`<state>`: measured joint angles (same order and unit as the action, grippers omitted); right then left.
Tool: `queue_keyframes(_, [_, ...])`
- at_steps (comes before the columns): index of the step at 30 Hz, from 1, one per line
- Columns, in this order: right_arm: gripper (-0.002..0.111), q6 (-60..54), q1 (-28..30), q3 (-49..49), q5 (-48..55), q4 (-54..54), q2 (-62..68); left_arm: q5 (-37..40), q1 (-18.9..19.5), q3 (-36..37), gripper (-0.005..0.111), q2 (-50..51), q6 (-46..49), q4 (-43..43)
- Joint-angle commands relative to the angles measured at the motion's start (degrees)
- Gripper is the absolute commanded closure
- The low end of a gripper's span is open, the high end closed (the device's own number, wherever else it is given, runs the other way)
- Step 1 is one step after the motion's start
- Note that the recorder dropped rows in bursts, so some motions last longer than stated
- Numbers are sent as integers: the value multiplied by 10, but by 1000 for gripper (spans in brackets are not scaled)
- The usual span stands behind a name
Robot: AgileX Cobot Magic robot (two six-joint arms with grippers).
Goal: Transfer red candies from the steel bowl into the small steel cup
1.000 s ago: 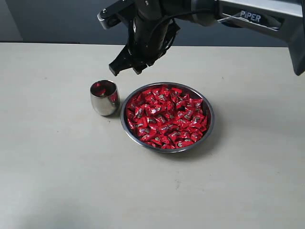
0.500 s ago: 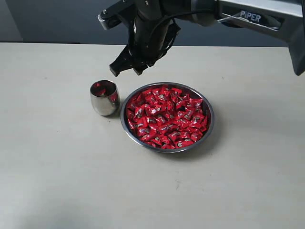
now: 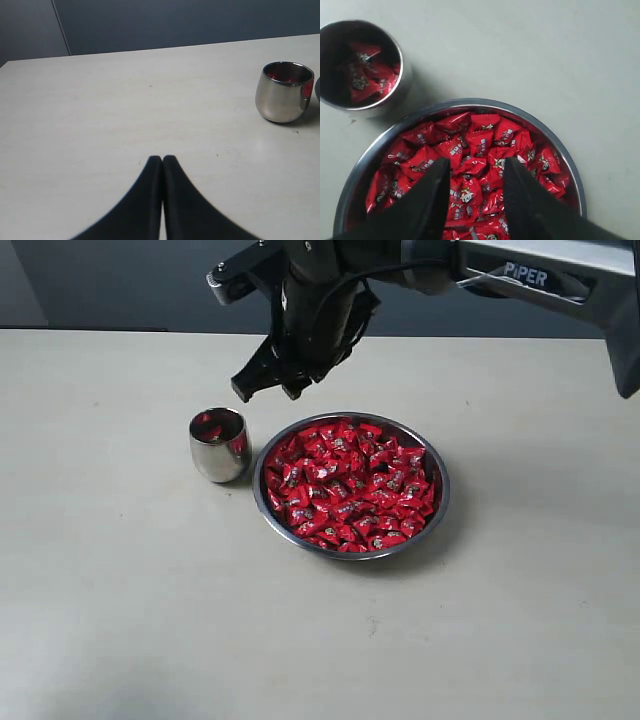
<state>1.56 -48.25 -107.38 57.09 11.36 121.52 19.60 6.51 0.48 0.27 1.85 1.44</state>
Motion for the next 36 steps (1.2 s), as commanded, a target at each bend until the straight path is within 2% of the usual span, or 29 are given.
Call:
queue_keyframes(1, [73,2,2,3,13,0,-9,-4,-3,-5,106,-3,-2,1])
queue_keyframes(4, [73,2,2,37,30,6,-36,-4,-3,-5,106,-3,-2,1])
queue_keyframes(7, [73,8,5,128,13,42,-106,-4,-3,-5,106,-3,-2,1])
queue_keyframes(10, [73,10,26,195,-12,12,-155,-4,-3,-5,106,-3,-2,1])
queue_keyframes(17, [73,-23,77,267,-26,-54,-185,-3,-3,-5,106,-3,-2,1])
queue_keyframes(27, [73,-74,96,283,-143,-158,-110,-3,-3,-5,106,-3,-2,1])
queue_keyframes(36, [73,-93,96,231,-93,-168,-32,-3,-3,-5,106,-3,-2,1])
